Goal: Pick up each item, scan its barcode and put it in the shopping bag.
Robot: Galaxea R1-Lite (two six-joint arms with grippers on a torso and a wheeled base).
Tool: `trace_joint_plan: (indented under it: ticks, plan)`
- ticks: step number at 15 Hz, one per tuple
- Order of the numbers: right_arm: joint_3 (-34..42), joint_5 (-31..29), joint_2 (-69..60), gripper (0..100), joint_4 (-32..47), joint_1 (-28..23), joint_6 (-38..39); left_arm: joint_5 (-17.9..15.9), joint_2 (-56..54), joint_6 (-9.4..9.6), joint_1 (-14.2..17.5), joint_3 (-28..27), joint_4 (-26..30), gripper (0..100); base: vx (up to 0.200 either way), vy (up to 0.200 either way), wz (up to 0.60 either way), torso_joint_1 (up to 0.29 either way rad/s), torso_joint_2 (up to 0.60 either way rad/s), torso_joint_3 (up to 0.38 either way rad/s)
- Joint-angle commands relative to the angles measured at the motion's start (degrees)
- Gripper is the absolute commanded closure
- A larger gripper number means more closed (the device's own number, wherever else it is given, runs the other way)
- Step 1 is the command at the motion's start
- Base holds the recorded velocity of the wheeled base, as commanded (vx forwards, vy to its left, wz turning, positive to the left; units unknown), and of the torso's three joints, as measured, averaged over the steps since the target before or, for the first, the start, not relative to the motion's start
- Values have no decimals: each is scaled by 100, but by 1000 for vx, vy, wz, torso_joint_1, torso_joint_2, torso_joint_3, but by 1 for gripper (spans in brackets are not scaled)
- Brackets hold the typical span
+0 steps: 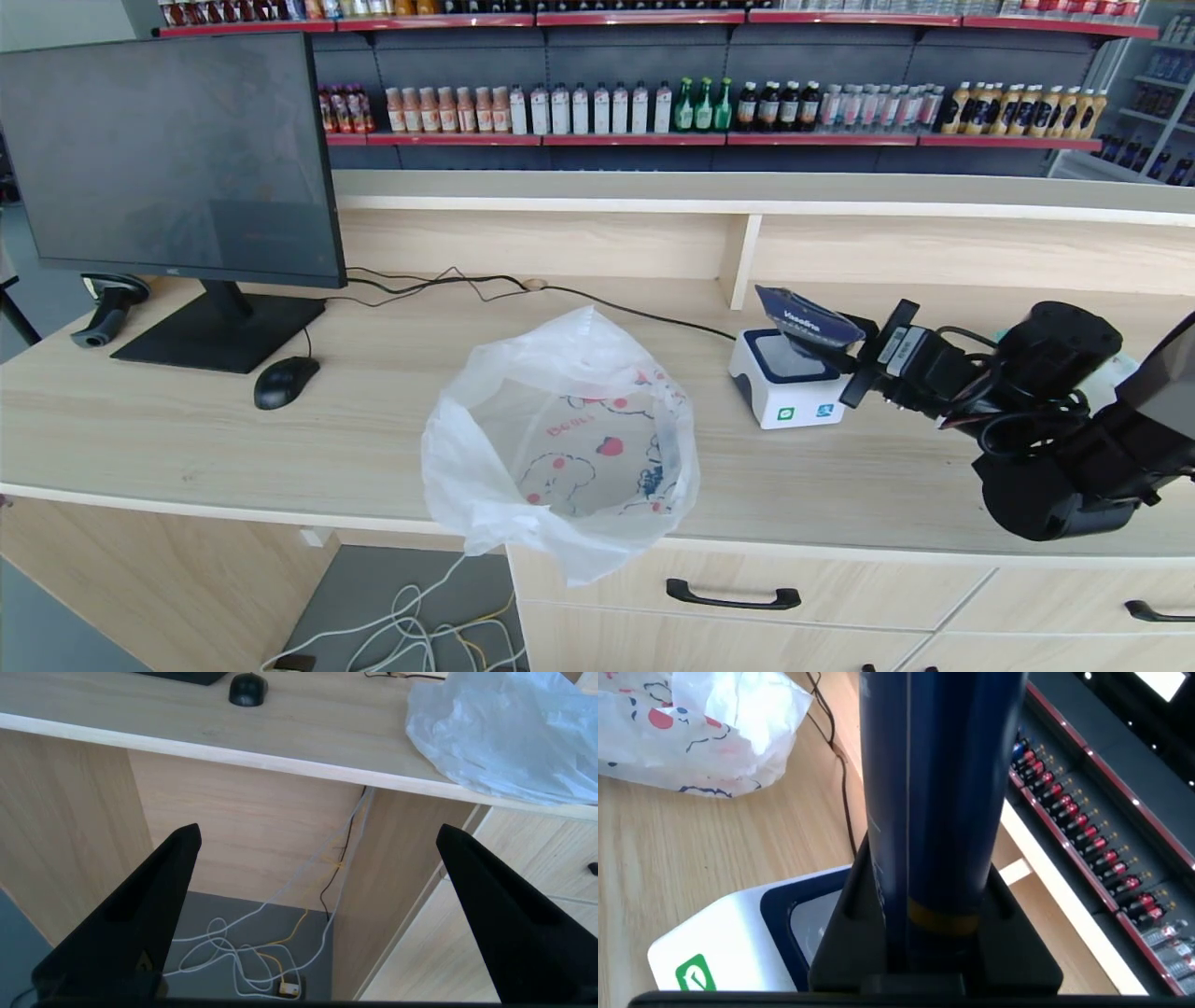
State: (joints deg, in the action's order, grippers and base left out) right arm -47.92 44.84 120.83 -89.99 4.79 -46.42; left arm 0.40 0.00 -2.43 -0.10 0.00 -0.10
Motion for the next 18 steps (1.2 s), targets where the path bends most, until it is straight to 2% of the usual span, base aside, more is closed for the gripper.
trace_joint_plan:
  ticks: [1,13,16,18]
  plan:
    - [-59,-1,19,100,-1,13,2,4,0,-4,1,0,1,0,0,0,0,0,0,0]
    - [11,-344,-165,100,-1,39,160,4,9,-4,1,0,1,0,0,0,0,0,0,0]
    - [160,-748,-367,100,-1,110,318,4,0,-4,1,0,-8,0,0,0,0,0,0,0]
    - [301,-1065,-587,100,-1,259,749,-5,0,-4,1,0,1,0,0,0,0,0,0,0]
